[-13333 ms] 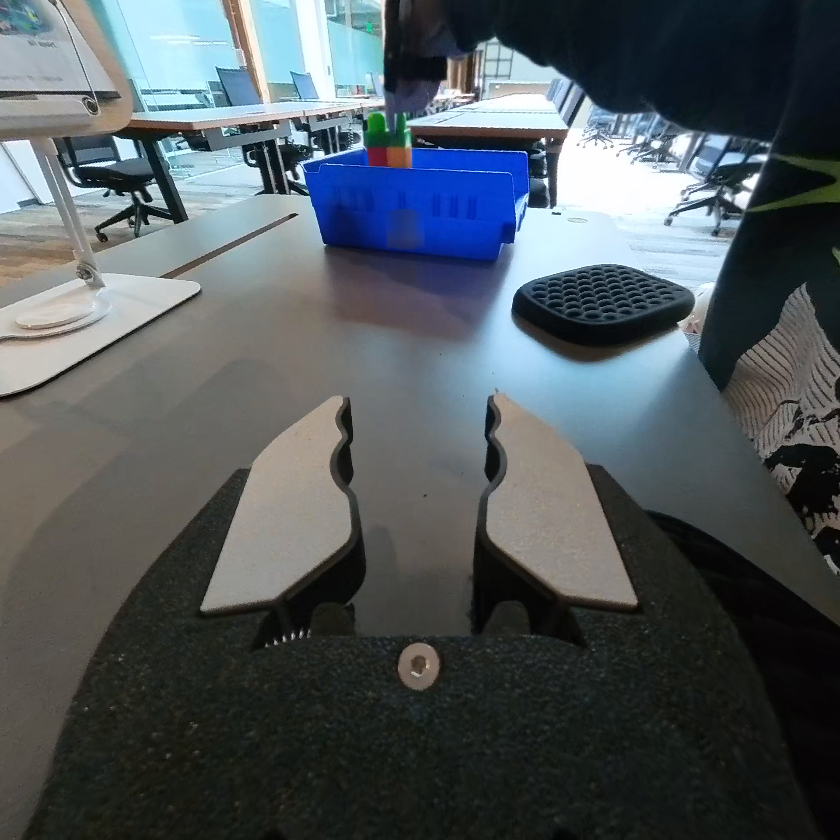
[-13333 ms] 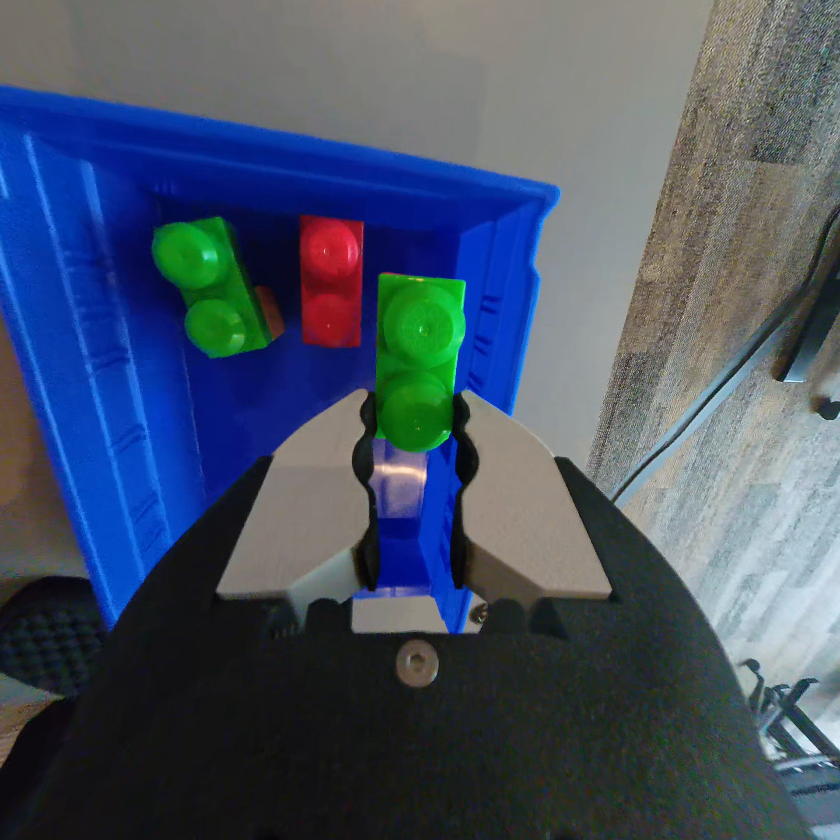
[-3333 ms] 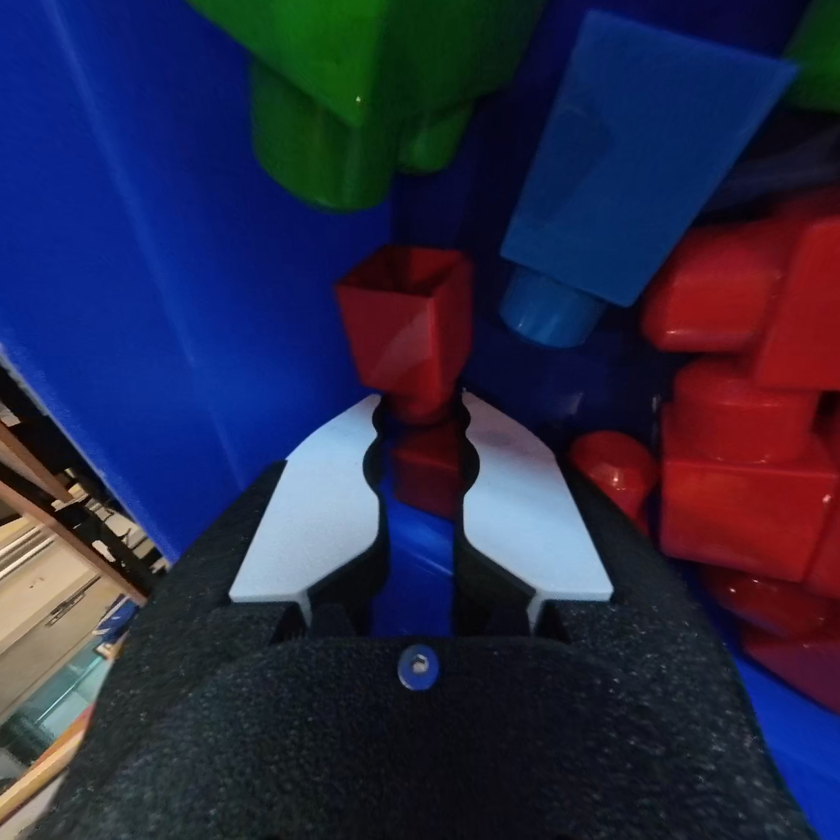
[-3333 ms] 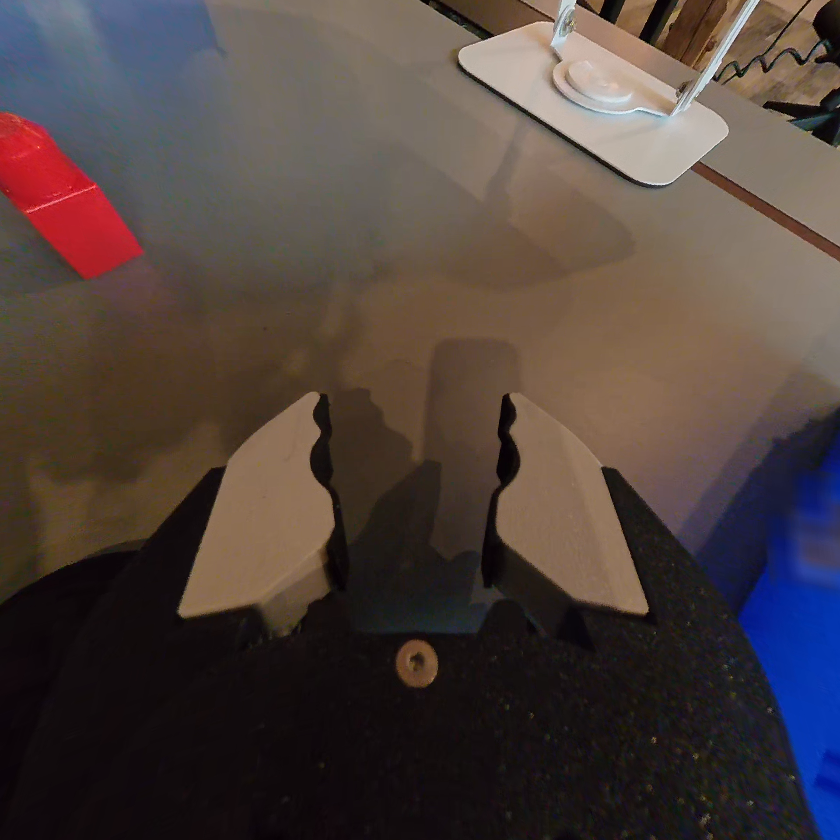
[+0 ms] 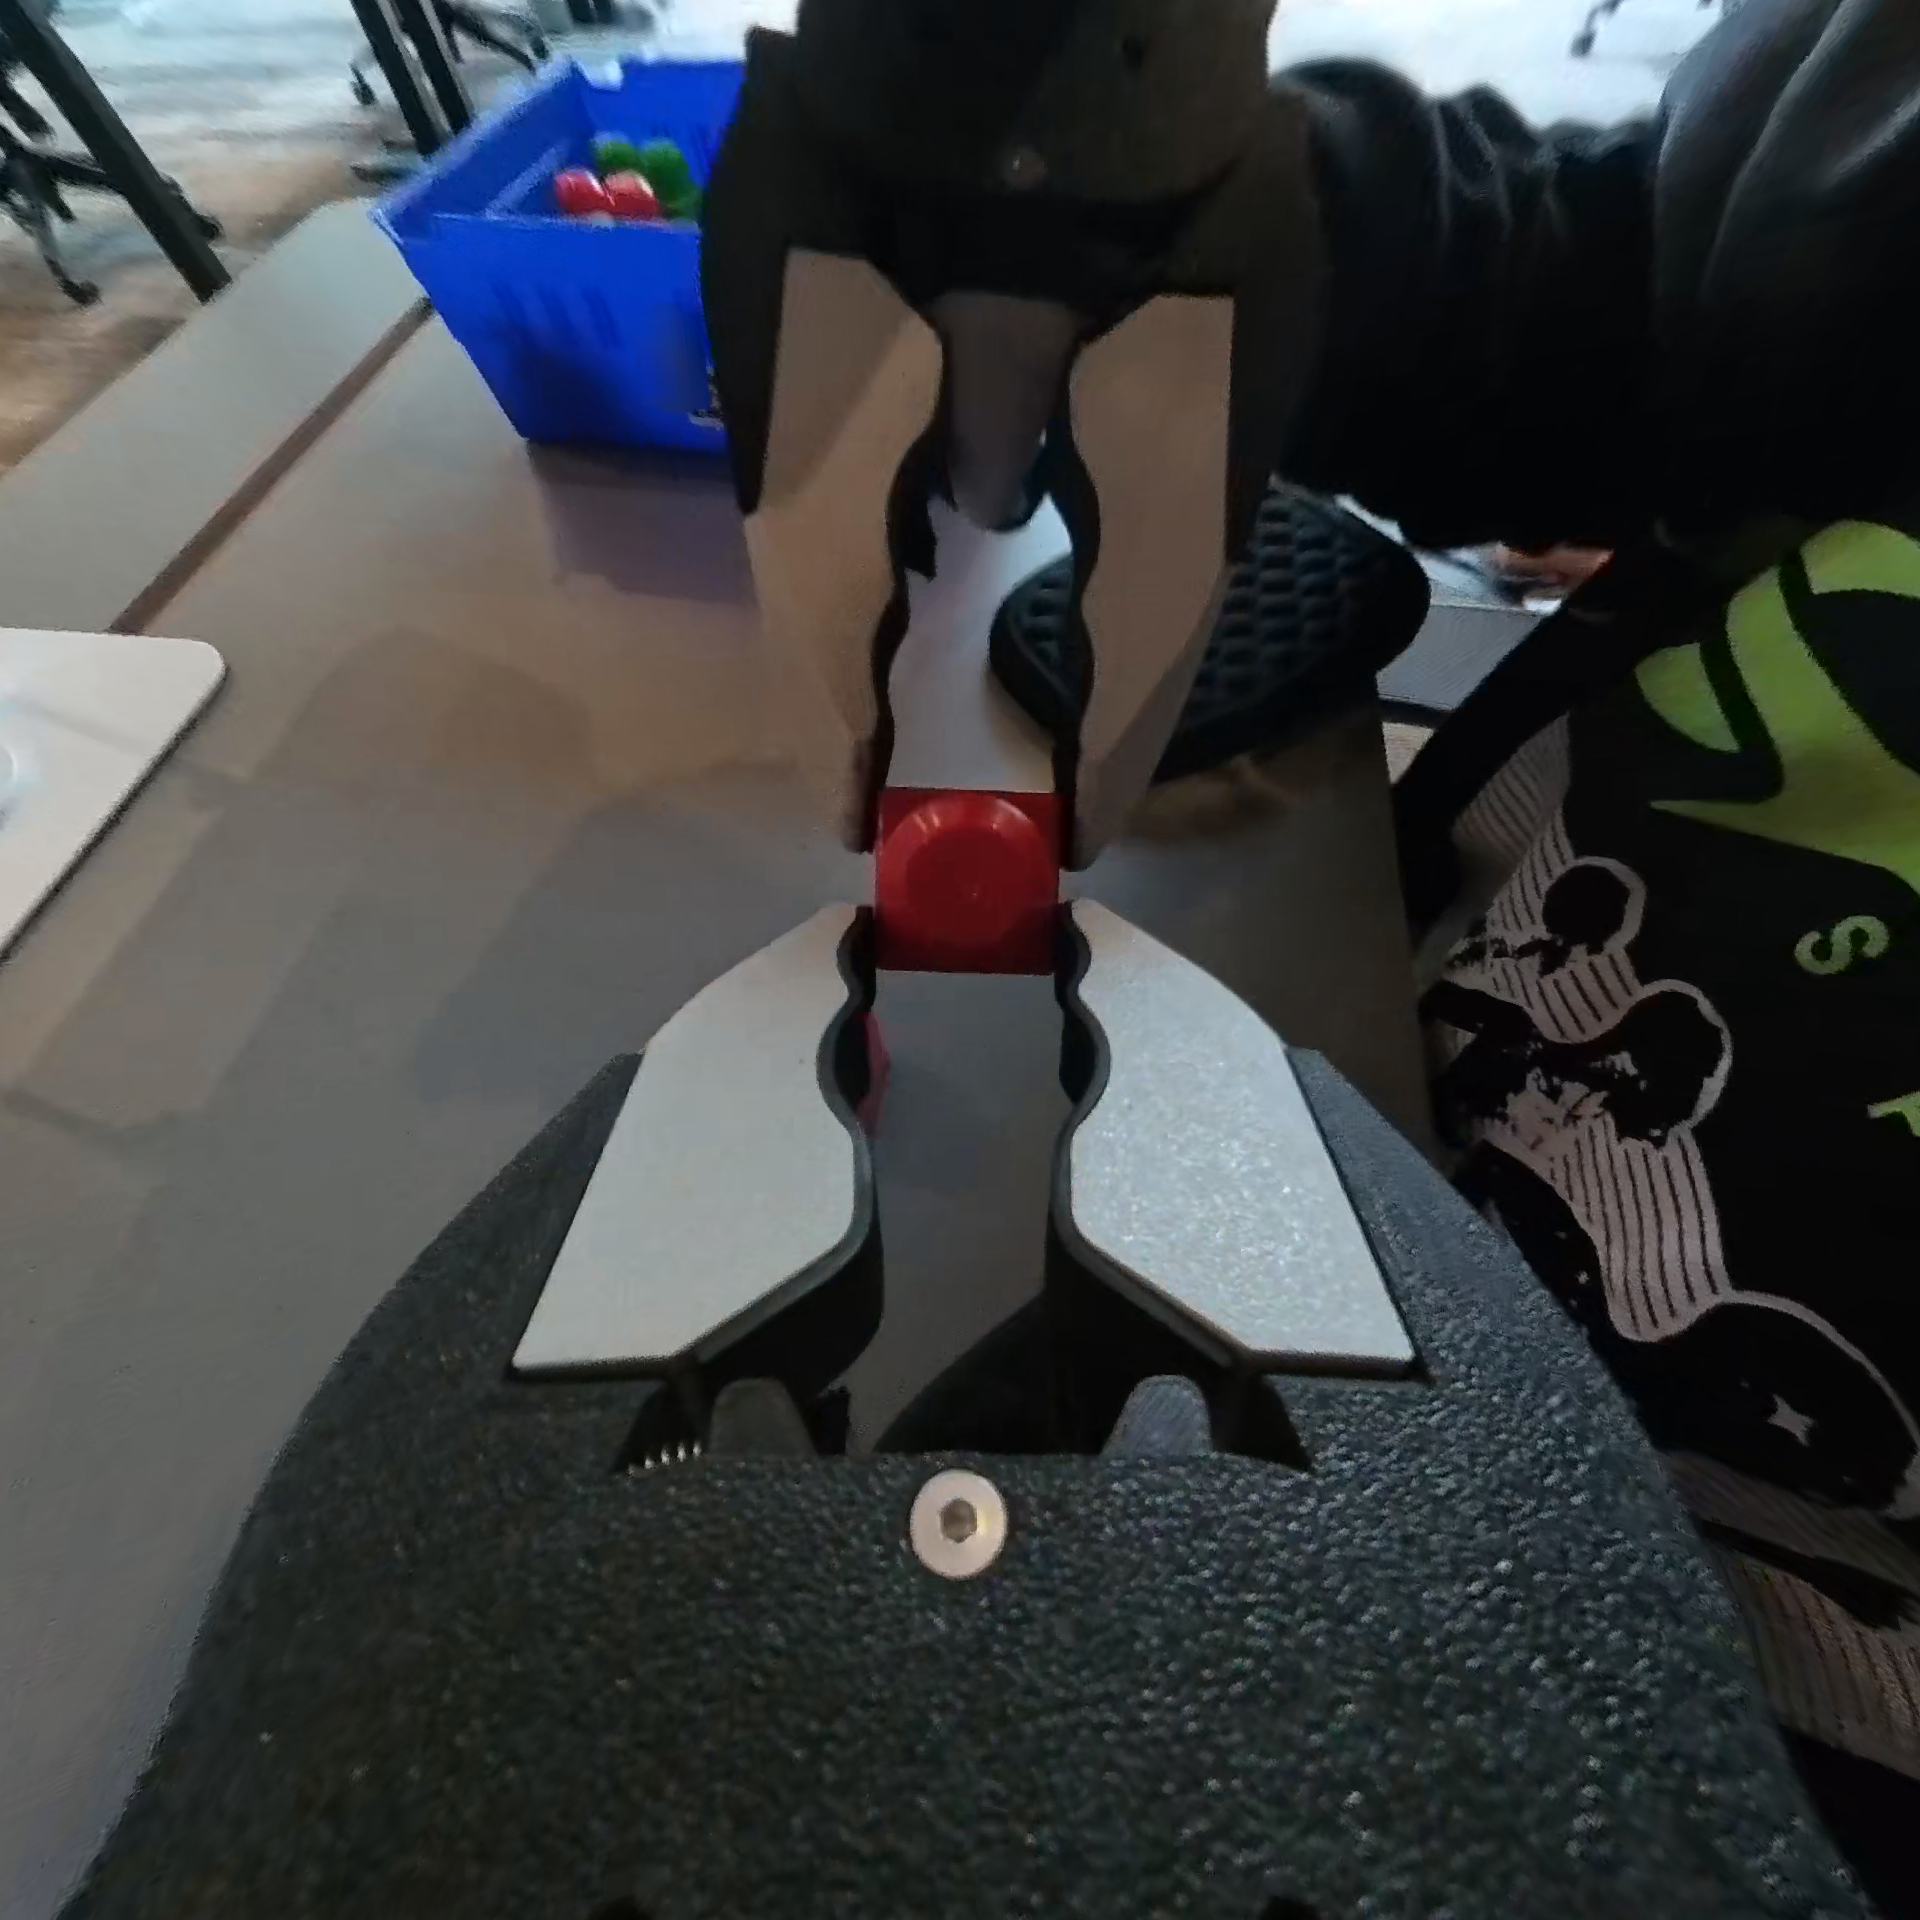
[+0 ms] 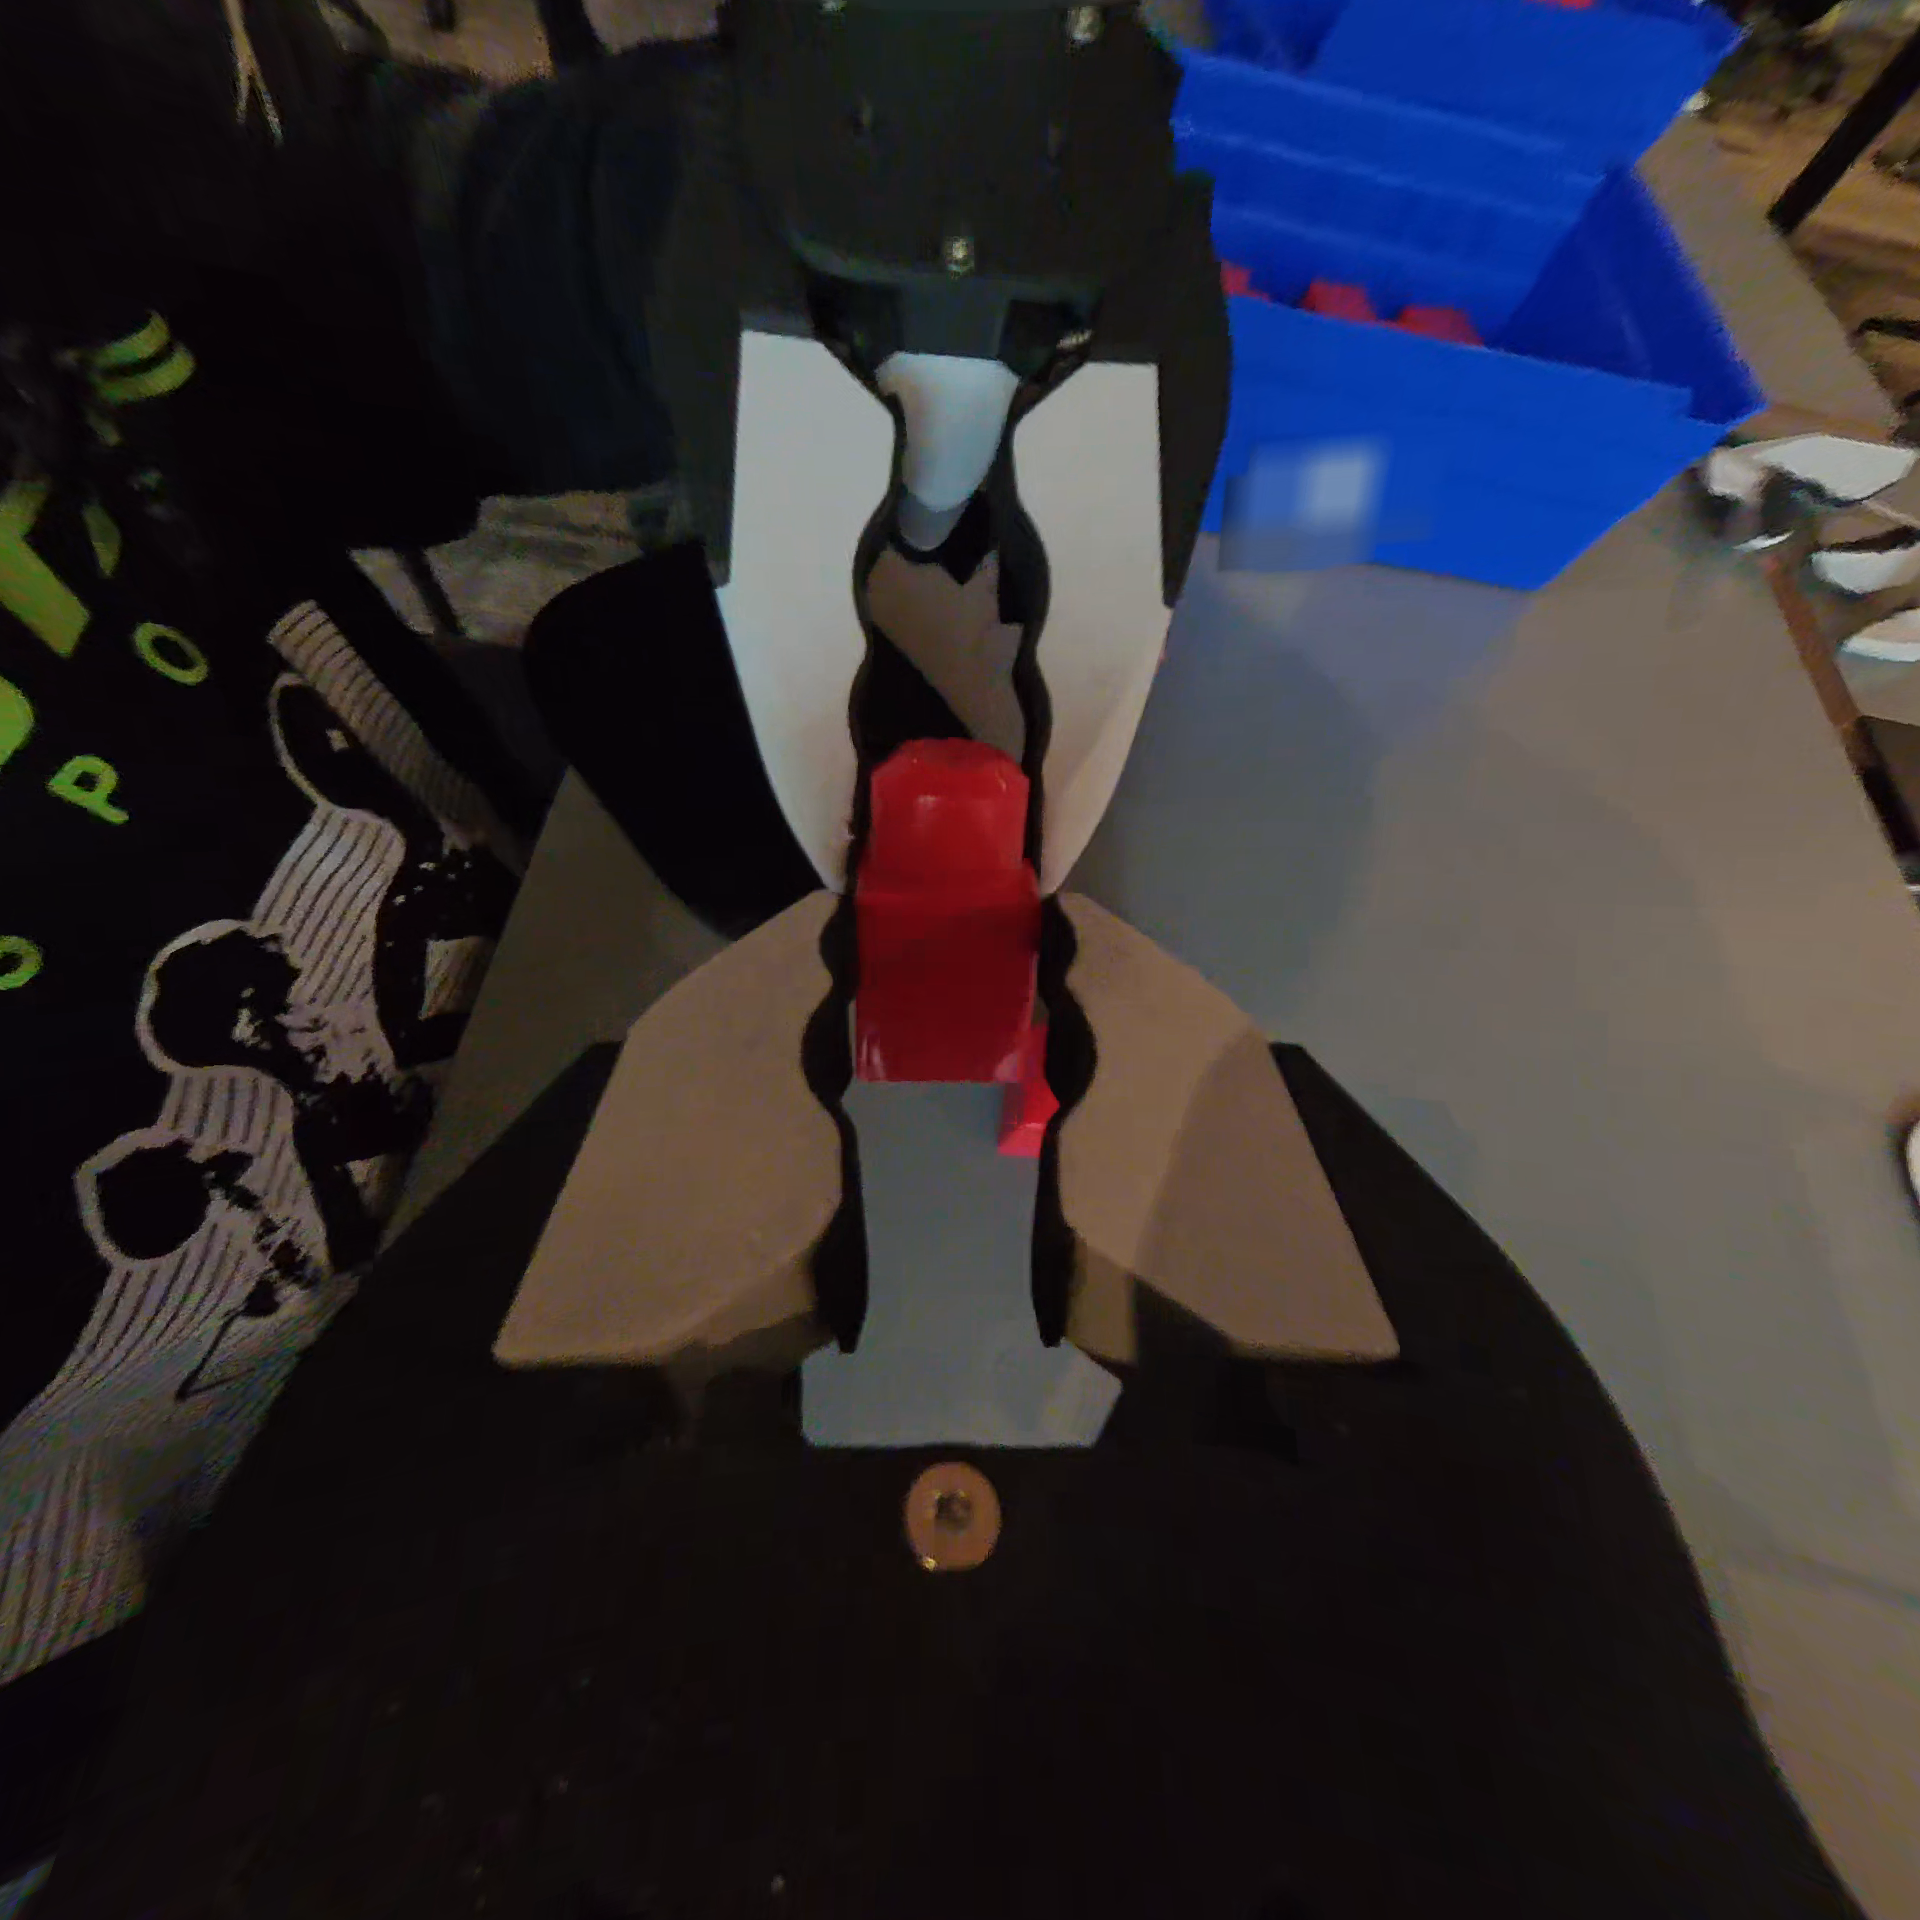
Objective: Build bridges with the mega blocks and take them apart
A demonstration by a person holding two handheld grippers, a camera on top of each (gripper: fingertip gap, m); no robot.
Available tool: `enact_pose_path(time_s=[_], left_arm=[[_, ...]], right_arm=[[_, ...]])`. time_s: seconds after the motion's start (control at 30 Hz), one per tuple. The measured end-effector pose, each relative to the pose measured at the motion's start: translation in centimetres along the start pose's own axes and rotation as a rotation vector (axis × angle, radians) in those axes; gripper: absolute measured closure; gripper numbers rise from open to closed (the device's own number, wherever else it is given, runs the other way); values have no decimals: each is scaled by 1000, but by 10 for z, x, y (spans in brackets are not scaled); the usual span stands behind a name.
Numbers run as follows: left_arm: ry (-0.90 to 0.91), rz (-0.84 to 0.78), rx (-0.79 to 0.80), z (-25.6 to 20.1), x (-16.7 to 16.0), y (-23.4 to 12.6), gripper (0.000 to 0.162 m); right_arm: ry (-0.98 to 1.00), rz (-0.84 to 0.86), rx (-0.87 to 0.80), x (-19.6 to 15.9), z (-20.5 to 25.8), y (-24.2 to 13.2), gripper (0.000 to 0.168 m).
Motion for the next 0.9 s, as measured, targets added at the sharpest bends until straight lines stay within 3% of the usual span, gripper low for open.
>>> enact_pose_path(time_s=[0.07, 0.1, 0.13, 0.27, 0.43, 0.53, 0.67, 0.8, 0.9], left_arm=[[-1, -85, 32, 4, 8, -5, 128], [-6, -142, 51, 6, 13, -8, 120], [-11, -201, 63, 7, 17, -11, 113], [-104, -421, 26, 2, 32, -17, 109], [-146, -487, 8, 1, 39, -12, 114], [-141, -481, 14, 1, 40, -11, 126], [-123, -419, 18, 0, 33, -8, 127], [-76, -319, 41, -2, 20, 0, 127], [-34, -234, 63, -4, 11, 10, 127]], right_arm=[[19, -72, -33, 5, -4, -6, 135], [44, -131, -48, 9, -7, -11, 135], [73, -211, -64, 14, -11, -18, 135], [242, -566, -35, 32, -20, -43, 135], [298, -683, 23, 33, -17, -42, 135], [292, -684, 45, 32, -12, -39, 136], [258, -617, 31, 27, -10, -35, 135], [181, -384, 28, 18, -6, -32, 129], [89, -97, 38, 12, 0, -28, 121]])
Point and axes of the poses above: each gripper's, where its closed fingertips meet, y out along the fingers, x out of its top, z = x × y across the jaws, the point moved 2 cm from there along -y, back along the fingers, and after that the axes turned 3 degrees about z, right-handed, at the moved point
